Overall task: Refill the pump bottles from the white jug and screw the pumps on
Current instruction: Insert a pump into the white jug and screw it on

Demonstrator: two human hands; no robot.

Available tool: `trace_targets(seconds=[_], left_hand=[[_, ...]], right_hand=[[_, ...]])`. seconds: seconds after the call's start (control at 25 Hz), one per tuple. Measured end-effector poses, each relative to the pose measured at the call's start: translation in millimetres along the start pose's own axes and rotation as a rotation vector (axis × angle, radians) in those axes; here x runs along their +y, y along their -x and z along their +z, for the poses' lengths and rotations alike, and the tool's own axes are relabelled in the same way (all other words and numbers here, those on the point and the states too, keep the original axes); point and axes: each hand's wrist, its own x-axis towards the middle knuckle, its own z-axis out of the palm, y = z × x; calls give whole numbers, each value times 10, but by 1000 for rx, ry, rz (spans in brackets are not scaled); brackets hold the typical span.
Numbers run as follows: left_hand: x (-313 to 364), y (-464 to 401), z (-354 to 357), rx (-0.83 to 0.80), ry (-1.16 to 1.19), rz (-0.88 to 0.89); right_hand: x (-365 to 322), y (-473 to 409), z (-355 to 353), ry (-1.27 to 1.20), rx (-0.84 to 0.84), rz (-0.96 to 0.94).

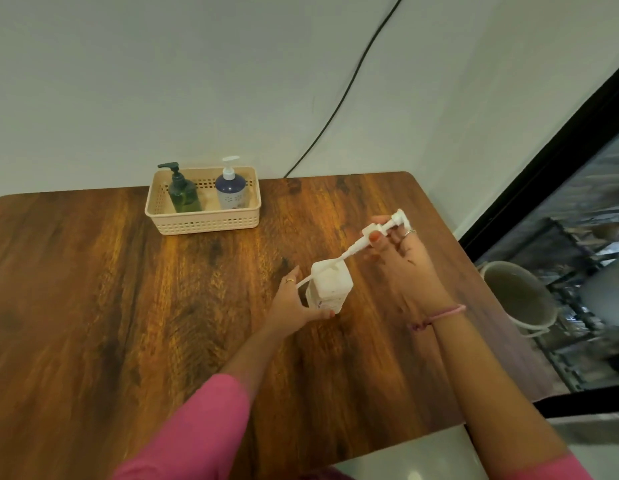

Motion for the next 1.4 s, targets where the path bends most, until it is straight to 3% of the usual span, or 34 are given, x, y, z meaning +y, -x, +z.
trace_targets(seconds=[0.16,0.64,0.96,1.4], left_hand=[[127,-204,96,-96,35,63],[196,-141,-328,148,135,60],[214,86,-978,231,120,47],[461,443,-1688,235,153,204]], right_hand=[[-192,-183,-126,-2,86,-35],[-680,-541,186,33,115,-198],[-1000,-683,664,69,-23,-241],[-1089,-763,1225,240,-349,-273]])
